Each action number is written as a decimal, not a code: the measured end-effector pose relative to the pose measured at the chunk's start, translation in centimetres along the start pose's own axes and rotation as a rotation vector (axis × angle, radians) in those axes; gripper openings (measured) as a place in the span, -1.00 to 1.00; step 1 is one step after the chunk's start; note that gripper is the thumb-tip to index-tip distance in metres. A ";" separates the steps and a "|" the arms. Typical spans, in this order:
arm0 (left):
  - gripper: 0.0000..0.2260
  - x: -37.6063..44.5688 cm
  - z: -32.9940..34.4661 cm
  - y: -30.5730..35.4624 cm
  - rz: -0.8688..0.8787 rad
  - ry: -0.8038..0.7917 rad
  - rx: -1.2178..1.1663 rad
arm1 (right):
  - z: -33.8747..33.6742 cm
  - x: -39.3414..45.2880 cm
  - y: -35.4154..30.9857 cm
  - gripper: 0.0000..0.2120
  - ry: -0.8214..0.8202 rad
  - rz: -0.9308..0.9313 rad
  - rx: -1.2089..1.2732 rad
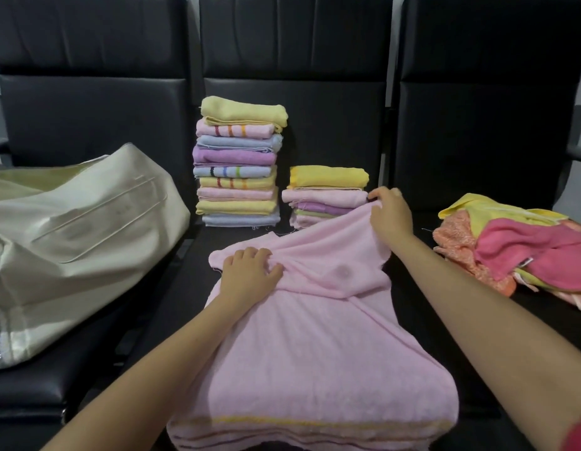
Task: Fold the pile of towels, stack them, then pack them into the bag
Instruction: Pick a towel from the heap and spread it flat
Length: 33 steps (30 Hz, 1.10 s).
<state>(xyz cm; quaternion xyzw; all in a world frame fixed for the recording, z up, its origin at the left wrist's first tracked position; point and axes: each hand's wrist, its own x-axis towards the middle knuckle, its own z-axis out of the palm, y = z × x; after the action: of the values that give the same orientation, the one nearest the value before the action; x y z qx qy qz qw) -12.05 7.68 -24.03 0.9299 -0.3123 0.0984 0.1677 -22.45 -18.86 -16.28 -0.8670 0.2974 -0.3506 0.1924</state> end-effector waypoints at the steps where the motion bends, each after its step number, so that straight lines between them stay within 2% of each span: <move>1: -0.33 0.3 0.1 -0.1 -0.003 -0.019 0.007 | 1.0 0.0 0.3 -0.68 -0.030 0.012 -0.103; 4: -0.51 1.2 0.7 -0.4 0.001 -0.026 0.009 | 4.2 -1.7 2.2 -0.65 -0.144 0.154 -0.295; 8: -0.57 2.6 1.1 -0.7 -0.001 -0.027 0.024 | 4.8 -3.0 3.4 -0.64 -0.068 0.319 0.057; 10: -0.57 3.4 1.2 -0.9 -0.015 -0.044 0.035 | 3.4 -3.0 2.8 -0.69 -0.056 0.326 0.118; 12: -0.57 4.4 1.3 -0.8 -0.035 -0.039 0.043 | 1.6 -4.1 1.3 -0.81 -0.079 0.218 0.156; 14: -0.58 5.3 1.2 -0.6 -0.048 -0.037 0.055 | -0.1 -7.1 -1.1 -0.86 -0.282 0.123 0.254; 16: -0.59 5.5 1.0 -0.5 -0.040 0.009 0.044 | -1.4 -11.1 -3.3 -0.78 -0.577 0.008 0.202; 18: -0.60 5.0 0.6 -0.4 -0.009 0.078 -0.027 | -2.3 -14.7 -4.6 -0.61 -0.730 -0.148 0.038; 20: -0.60 3.6 -0.2 -0.4 0.054 0.133 -0.133 | -2.9 -17.1 -5.0 -0.51 -0.681 -0.277 -0.021; 23: -0.58 -0.2 -2.1 -0.8 0.206 0.157 -0.248 | -3.2 -18.9 -5.1 -0.52 -0.651 -0.349 0.052; 25: -0.58 -3.5 -3.7 -1.3 0.277 0.090 -0.307 | -3.2 -19.6 -5.3 -0.54 -0.747 -0.450 0.046; 28: -0.56 -8.3 -5.8 -2.5 0.352 -0.091 -0.302 | -3.2 -19.8 -5.5 -0.83 -0.852 -0.516 0.131; 31: -0.46 -11.6 -6.6 -4.6 0.548 -0.233 -0.178 | -2.4 -19.6 -5.7 -0.88 -0.815 -0.538 0.112; 33: -0.52 -12.2 -6.6 -5.5 0.574 -0.241 -0.186 | -1.7 -19.3 -5.8 -0.87 -0.746 -0.540 0.083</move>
<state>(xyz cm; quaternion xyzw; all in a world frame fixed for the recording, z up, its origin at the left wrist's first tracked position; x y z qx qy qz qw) -18.78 20.95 -22.84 0.7896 -0.5869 0.0020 0.1792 -32.58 -2.16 -21.50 -0.9718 -0.0431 -0.0640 0.2227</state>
